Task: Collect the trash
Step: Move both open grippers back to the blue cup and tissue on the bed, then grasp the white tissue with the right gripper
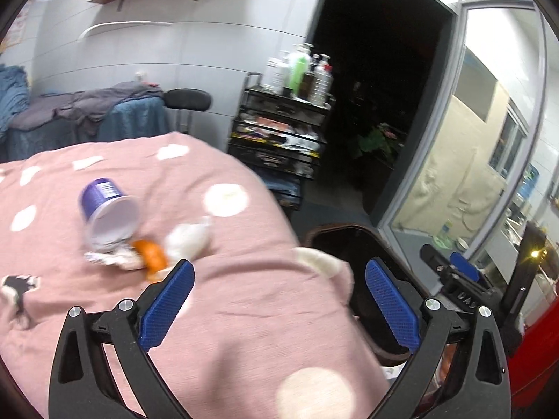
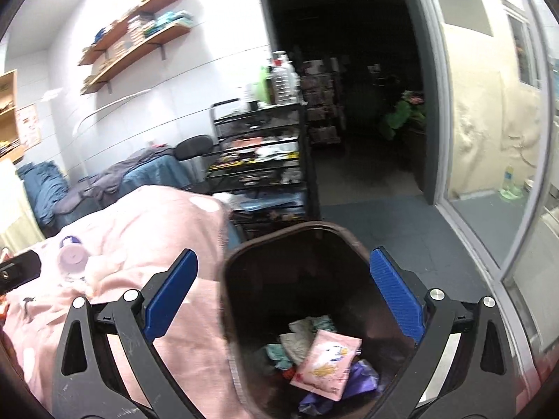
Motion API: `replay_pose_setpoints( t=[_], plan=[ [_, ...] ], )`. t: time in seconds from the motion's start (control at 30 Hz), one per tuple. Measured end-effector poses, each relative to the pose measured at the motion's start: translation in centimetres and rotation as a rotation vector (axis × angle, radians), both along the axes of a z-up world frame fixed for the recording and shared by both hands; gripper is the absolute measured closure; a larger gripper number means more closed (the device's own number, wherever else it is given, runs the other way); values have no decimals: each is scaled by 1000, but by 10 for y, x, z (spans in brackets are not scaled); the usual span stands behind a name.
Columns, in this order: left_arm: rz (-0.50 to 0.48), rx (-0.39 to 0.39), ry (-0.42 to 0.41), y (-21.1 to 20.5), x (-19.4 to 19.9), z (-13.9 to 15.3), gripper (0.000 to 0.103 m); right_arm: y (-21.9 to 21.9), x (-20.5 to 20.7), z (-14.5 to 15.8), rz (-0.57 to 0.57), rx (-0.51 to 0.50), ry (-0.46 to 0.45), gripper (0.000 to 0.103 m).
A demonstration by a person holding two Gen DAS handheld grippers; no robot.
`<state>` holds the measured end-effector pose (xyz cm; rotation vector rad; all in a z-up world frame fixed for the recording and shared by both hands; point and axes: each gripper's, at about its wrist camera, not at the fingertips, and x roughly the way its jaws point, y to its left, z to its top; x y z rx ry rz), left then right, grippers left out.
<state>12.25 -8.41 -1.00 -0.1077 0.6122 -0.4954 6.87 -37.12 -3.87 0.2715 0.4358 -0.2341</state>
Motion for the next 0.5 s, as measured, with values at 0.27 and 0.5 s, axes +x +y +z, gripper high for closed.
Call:
replay_pose_setpoints(
  t=[0.27, 0.5],
  plan=[
    [119, 38, 17, 59, -3, -11, 6, 51, 30, 8, 225, -14, 43, 6],
    [199, 33, 80, 111, -1, -24, 6, 105, 64, 7, 416, -19, 132, 5]
  ],
)
